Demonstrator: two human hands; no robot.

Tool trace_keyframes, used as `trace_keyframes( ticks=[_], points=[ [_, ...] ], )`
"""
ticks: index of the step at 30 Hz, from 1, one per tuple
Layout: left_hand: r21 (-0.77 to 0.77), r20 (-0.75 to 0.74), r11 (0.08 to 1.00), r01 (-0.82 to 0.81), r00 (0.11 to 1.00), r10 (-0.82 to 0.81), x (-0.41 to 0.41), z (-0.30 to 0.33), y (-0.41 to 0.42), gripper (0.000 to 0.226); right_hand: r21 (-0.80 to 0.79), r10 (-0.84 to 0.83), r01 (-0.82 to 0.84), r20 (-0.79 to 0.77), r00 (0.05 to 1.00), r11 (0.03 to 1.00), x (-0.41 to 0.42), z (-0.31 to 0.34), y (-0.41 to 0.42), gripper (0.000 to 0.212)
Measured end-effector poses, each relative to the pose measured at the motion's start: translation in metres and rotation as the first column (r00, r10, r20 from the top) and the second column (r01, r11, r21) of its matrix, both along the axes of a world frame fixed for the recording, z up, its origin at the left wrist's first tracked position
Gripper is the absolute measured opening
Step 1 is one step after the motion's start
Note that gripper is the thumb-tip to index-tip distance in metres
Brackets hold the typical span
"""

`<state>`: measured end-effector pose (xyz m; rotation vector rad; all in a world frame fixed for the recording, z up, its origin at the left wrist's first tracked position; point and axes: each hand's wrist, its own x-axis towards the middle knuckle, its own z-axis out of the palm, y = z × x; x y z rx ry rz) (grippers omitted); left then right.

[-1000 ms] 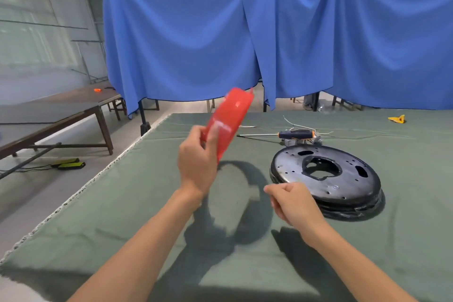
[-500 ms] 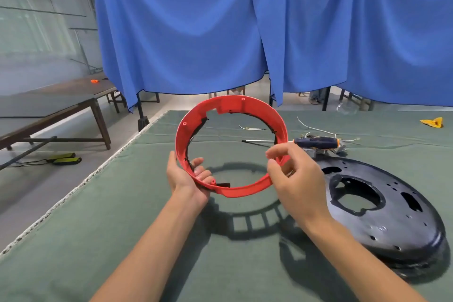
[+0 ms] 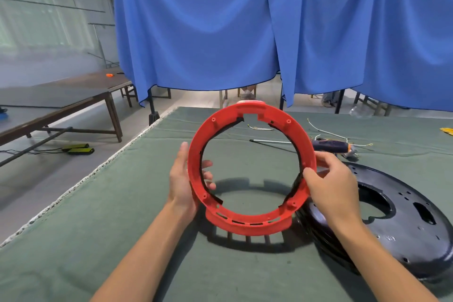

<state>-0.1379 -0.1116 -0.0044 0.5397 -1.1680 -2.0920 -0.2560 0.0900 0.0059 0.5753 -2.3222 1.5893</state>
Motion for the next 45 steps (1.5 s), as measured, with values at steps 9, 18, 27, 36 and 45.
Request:
trace_keyframes(
  ticks=[9, 18, 27, 36, 45],
  points=[
    [-0.821, 0.271, 0.56, -0.107, 0.792, 0.548, 0.003, -0.002, 0.005, 0.043, 0.207, -0.04, 0.025, 0.068, 0.997, 0.978, -0.007, -0.006, -0.003, 0.013],
    [-0.995, 0.031, -0.075, 0.072, 0.893, 0.449, 0.017, 0.024, 0.047, 0.025, 0.381, -0.033, 0.052, -0.054, 0.998, 0.923, -0.004, -0.005, -0.019, 0.056],
    [-0.856, 0.318, -0.307, 0.417, 0.891, 0.324, 0.005, 0.008, 0.075, 0.041, 0.437, -0.015, 0.069, -0.125, 0.992, 0.897, 0.0, 0.0, -0.015, 0.021],
    [-0.865, 0.276, -0.324, 0.382, 0.903, 0.328, 0.005, 0.004, 0.074, 0.045, 0.776, -0.1, 0.036, 0.035, 0.994, 0.629, 0.023, 0.002, 0.007, 0.071],
    [-0.925, 0.303, -0.134, 0.355, 0.904, 0.303, 0.009, 0.007, 0.073, 0.069, 0.751, -0.116, 0.054, 0.03, 0.993, 0.659, 0.022, 0.011, 0.012, 0.061]
  ],
)
